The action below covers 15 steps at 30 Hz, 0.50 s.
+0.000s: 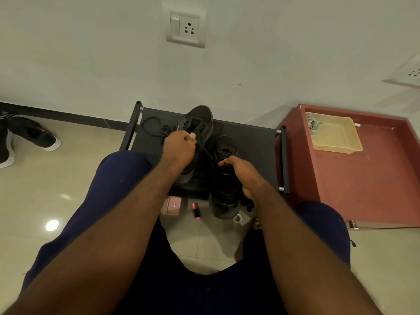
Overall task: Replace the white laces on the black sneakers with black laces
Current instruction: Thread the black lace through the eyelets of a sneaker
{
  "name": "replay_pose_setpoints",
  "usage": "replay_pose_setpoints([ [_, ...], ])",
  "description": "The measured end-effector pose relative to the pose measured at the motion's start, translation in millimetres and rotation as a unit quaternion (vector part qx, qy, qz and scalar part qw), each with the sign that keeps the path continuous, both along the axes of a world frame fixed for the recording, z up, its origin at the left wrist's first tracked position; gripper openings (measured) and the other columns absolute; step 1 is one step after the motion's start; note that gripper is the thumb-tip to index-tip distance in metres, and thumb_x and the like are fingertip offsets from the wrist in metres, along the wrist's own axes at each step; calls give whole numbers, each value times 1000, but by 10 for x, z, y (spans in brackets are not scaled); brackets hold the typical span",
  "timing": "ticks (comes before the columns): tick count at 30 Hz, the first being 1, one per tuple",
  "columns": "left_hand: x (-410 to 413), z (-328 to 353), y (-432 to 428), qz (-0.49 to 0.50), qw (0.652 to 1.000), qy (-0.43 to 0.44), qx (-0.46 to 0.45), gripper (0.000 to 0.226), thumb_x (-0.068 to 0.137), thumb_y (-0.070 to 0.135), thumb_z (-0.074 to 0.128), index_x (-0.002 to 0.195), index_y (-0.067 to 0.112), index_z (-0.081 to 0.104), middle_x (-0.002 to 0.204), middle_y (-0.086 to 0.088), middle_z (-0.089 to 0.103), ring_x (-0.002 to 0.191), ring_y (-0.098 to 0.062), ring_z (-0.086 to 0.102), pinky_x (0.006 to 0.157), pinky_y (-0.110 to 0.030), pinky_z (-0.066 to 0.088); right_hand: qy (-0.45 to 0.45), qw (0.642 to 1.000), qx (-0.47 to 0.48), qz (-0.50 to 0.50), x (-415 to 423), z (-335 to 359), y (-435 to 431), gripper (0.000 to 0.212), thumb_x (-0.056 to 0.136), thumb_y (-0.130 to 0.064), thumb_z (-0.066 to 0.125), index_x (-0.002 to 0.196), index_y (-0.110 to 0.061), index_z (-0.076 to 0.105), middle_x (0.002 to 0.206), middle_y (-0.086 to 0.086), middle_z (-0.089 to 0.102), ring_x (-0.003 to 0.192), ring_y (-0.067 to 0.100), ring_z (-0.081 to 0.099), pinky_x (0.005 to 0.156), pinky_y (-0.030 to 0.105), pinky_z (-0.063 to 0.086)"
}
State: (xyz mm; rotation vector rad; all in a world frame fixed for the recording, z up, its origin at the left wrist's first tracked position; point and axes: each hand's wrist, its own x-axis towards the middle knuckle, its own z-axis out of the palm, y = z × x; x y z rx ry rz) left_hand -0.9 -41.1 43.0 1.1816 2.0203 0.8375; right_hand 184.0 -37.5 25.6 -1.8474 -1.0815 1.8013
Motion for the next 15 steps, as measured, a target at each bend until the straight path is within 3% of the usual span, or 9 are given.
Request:
replay_pose_setpoints([
  [3, -110, 50, -10, 11, 1000, -11, -11, 27, 99, 20, 54, 88, 1, 69, 91, -13, 68, 88, -26, 62, 77, -36, 51, 14, 1000, -3, 6, 4, 14, 1, 25, 94, -30, 55, 94, -18, 77, 110, 6, 69, 102, 21, 62, 82, 34, 49],
  [8, -76, -35, -66, -112, 990, 41, -71, 27, 97, 28, 55, 90, 5, 67, 86, -13, 67, 85, -29, 66, 76, -35, 53, 0, 1000, 28, -12, -15, -81, 14, 18, 88, -29, 72, 97, -14, 76, 101, 7, 75, 100, 25, 68, 96, 44, 55],
  [11, 118, -113, -130, -192, 977, 42, -82, 33, 96, 33, 59, 121, 12, 64, 107, -10, 69, 101, -25, 65, 88, -34, 52, -11, 996, 89, 5, -49, -155, -15, 17, 88, -27, 76, 86, -11, 75, 94, 12, 76, 97, 30, 71, 94, 50, 56],
  [13, 236, -179, -133, -211, 973, 46, -80, 50, 97, 29, 57, 144, 15, 47, 130, -12, 61, 117, -26, 59, 102, -40, 48, -1, 995, 104, -3, -54, -172, -37, 14, 90, -22, 74, 88, -8, 75, 95, 15, 76, 95, 29, 72, 91, 49, 58],
  [15, 291, -234, -110, -223, 970, 51, -79, 50, 98, 22, 55, 146, 20, 44, 135, -10, 59, 122, -27, 56, 105, -41, 45, 4, 994, 108, -3, -44, -181, -50, 12, 91, -17, 73, 93, -5, 75, 96, 16, 76, 93, 27, 72, 90, 47, 59],
])
